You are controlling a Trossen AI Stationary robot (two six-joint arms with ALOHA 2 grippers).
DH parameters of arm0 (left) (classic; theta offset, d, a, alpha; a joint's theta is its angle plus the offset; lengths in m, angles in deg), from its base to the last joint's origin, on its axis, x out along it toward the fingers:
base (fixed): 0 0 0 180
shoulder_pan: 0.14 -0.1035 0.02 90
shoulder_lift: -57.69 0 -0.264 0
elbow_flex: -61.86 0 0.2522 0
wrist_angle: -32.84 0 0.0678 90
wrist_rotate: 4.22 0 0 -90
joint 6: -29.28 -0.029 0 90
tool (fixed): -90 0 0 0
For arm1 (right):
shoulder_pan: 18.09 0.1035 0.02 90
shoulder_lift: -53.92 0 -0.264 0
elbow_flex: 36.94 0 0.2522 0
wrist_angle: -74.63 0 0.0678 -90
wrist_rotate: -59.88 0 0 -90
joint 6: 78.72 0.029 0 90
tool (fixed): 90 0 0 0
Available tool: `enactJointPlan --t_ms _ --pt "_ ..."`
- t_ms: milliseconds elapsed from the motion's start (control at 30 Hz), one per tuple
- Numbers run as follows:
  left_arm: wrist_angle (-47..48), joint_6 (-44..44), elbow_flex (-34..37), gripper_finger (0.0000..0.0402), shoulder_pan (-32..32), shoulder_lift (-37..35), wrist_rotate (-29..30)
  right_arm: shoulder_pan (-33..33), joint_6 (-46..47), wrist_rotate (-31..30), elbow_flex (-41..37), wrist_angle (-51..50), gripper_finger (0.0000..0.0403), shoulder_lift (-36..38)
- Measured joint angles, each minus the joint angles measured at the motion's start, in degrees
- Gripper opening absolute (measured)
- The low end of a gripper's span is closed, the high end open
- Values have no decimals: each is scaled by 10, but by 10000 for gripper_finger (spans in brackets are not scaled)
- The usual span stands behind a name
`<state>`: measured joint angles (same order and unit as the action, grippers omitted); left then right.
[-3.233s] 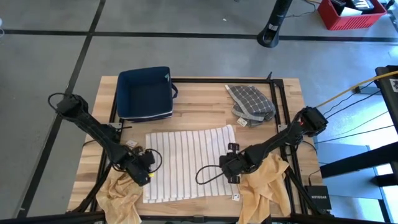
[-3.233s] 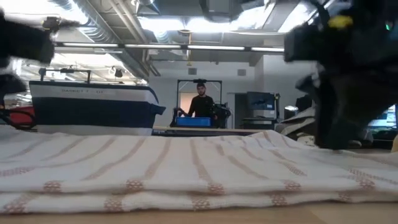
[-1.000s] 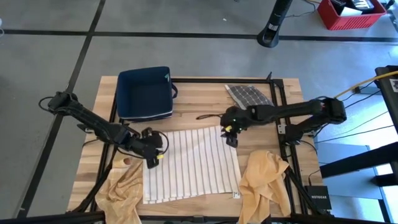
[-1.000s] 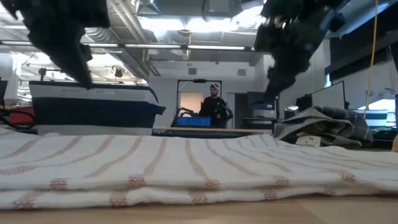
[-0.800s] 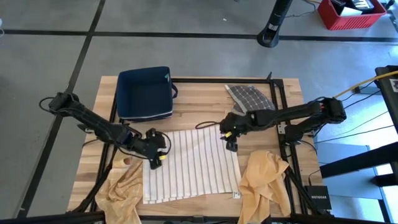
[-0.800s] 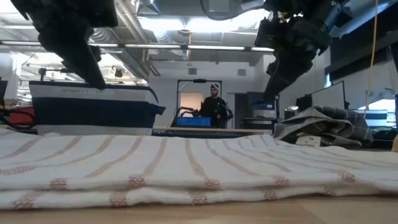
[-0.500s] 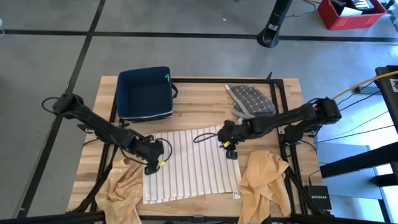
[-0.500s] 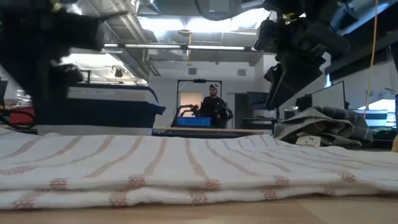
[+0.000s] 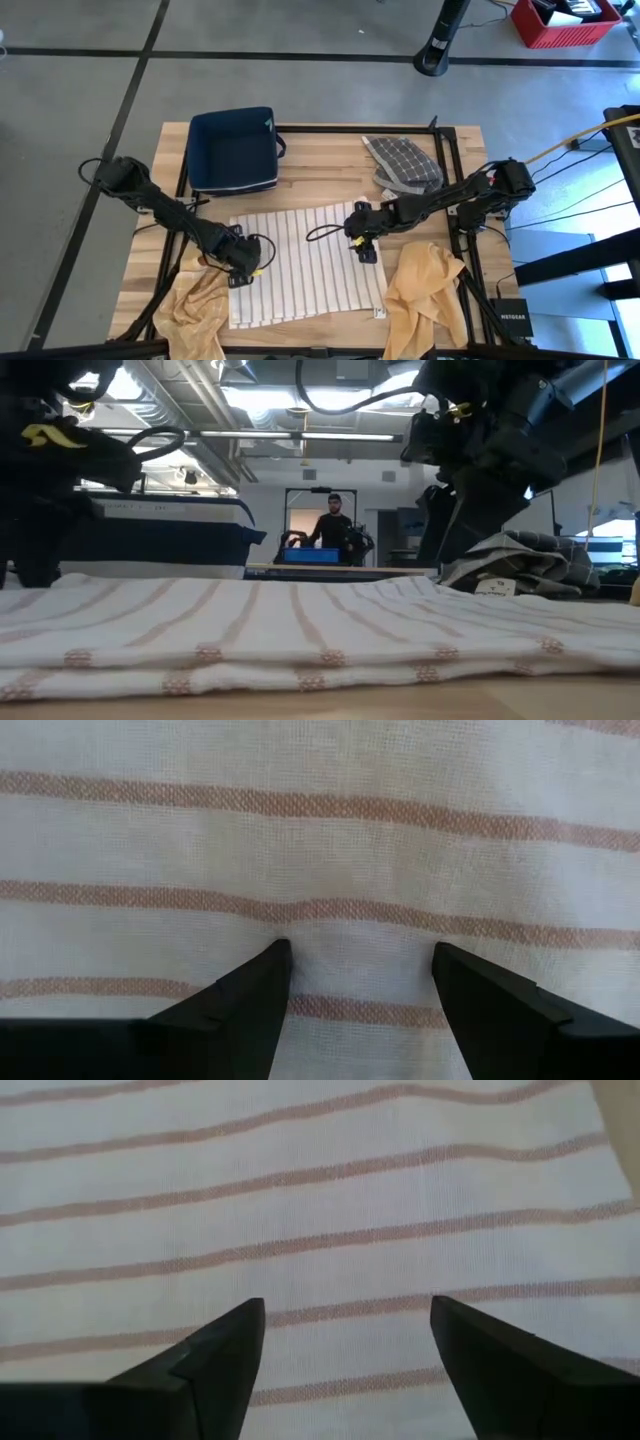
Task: Fold towel
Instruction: Fold the white towel
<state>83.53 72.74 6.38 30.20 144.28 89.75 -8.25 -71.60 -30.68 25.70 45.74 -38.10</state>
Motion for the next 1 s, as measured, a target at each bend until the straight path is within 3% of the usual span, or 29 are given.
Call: enactJointPlan --t_ms 267,467,767,1000 --pt "12 14 -1 239 7 16 7 9 -37 37 0 -18 291 0" --pt "13 15 0 239 7 16 15 29 -88 -26 1 -18 291 -12" --pt "22 30 0 239 9 17 18 29 -43 -16 6 -100 291 -69" --pt "40 40 0 239 14 17 21 29 -2 -8 6 -136 291 -58"
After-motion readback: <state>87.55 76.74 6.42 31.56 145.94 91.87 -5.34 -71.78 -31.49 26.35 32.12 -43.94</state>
